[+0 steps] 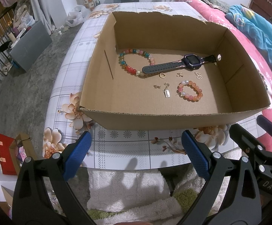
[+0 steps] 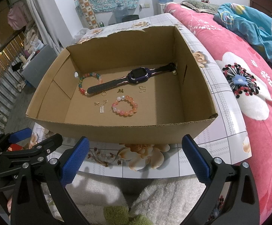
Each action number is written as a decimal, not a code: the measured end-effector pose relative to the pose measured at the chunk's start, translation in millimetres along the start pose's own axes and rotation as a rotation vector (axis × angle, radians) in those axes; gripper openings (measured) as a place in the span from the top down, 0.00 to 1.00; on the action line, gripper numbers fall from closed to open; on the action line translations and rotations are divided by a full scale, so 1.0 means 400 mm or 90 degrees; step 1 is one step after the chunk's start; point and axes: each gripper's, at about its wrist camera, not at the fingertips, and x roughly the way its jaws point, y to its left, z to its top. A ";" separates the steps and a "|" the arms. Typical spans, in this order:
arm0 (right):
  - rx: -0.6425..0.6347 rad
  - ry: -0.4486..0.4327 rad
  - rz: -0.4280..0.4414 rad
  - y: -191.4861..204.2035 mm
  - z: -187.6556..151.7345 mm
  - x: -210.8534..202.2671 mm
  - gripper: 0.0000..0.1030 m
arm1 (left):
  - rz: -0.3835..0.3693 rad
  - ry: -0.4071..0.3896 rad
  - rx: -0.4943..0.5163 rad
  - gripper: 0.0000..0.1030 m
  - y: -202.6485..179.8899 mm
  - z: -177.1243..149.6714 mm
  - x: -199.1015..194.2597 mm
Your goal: Organize jewelry
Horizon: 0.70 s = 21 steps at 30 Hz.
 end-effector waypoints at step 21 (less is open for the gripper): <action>0.000 0.000 0.000 0.002 -0.001 -0.001 0.06 | 0.004 -0.004 0.001 0.10 0.003 0.003 -0.003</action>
